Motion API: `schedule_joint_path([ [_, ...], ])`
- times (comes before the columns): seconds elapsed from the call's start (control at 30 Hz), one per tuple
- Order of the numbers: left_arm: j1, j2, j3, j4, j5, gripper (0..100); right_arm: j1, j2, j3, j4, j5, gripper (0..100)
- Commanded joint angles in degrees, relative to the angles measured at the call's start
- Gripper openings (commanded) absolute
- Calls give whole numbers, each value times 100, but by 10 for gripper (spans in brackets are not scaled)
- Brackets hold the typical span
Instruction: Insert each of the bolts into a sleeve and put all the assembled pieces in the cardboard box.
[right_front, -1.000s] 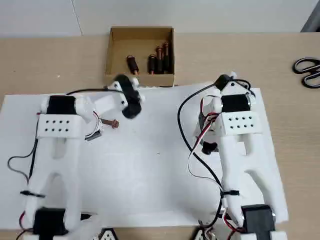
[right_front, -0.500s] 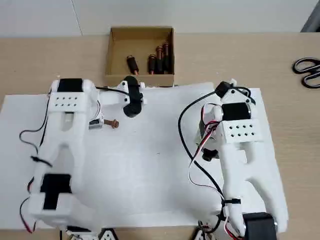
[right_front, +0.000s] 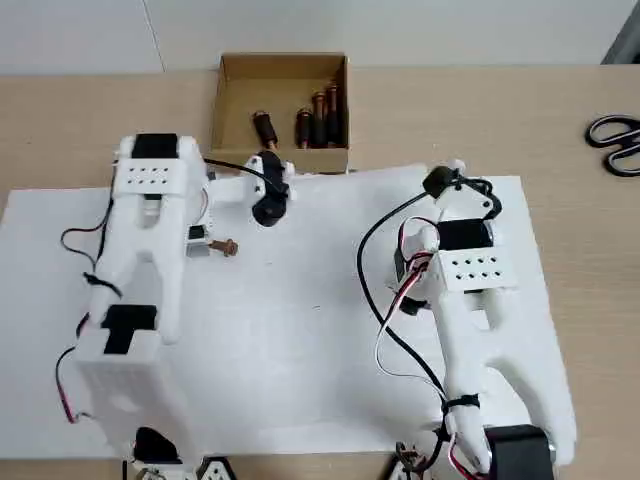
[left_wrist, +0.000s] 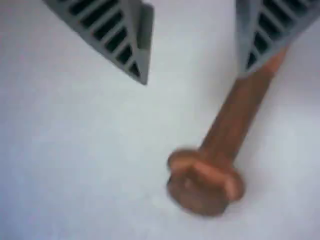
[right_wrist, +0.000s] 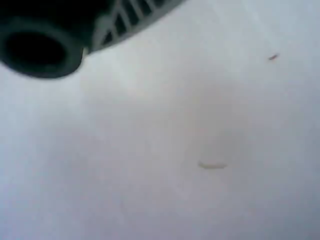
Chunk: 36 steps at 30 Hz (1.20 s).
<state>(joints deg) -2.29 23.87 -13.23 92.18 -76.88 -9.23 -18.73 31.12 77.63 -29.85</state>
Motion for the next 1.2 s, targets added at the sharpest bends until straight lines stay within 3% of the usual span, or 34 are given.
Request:
schedule_joint_path([
  [0.0,158,70,-233,70,-1248,112,57,-207,-9,-171,105,3],
  [0.6,229,1020,-356,-554,-1213,110,66,-180,-9,-268,123,3],
  [0.7,229,1081,-391,-545,-1213,73,66,-189,-9,-268,273,3],
  [0.97,264,1073,-585,220,-1204,5,31,-224,-18,-268,308,3],
  [1.17,281,1073,-1358,818,-721,5,31,-251,-404,-75,308,3],
])
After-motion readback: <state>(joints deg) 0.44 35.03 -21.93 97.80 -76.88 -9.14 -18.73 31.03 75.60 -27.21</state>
